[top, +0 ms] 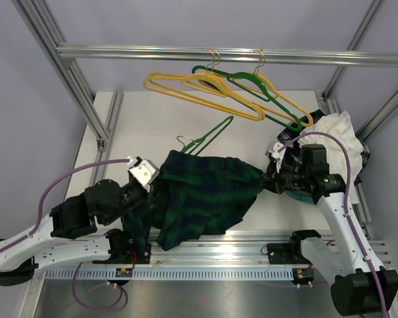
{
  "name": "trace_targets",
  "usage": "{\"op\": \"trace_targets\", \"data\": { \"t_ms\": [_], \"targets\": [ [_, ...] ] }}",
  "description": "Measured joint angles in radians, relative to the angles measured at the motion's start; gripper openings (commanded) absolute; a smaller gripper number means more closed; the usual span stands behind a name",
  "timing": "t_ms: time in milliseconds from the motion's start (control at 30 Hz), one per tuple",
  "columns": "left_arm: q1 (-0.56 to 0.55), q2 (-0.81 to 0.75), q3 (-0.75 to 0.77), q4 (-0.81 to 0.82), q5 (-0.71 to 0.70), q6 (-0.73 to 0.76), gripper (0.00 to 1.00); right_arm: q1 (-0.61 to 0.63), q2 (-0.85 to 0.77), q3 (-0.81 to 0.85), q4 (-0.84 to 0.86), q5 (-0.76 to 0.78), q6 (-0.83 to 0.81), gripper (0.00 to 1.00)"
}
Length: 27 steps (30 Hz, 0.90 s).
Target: Remove the skirt from the hanger
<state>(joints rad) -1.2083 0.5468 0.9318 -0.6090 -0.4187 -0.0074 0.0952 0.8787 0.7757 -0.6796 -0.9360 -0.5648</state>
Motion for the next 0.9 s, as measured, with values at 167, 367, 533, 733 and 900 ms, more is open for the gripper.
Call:
{"op": "trace_targets", "data": {
  "t_ms": [167, 367, 533, 733, 900],
  "targets": [
    [0.003, 0.043, 0.000, 0.029, 0.008, 0.004, 0.00, -0.008, -0.019, 0.006, -0.087, 0.008, -0.109, 0.50],
    [0.010, 0.046, 0.000, 0.022, 0.093, 0.064, 0.00, -0.011, -0.028, 0.114, -0.148, -0.001, -0.173, 0.70],
    [0.016, 0.079, 0.000, 0.008, 0.210, 0.180, 0.00, -0.014, 0.024, 0.316, -0.239, -0.099, -0.289, 0.77],
    [0.061, 0.175, 0.021, -0.016, 0.340, 0.339, 0.00, 0.023, 0.163, 0.537, -0.488, -0.251, -0.556, 0.86],
    [0.176, 0.258, 0.046, -0.017, 0.497, 0.413, 0.00, 0.177, 0.253, 0.568, -0.584, -0.231, -0.662, 0.83]
  ]
}}
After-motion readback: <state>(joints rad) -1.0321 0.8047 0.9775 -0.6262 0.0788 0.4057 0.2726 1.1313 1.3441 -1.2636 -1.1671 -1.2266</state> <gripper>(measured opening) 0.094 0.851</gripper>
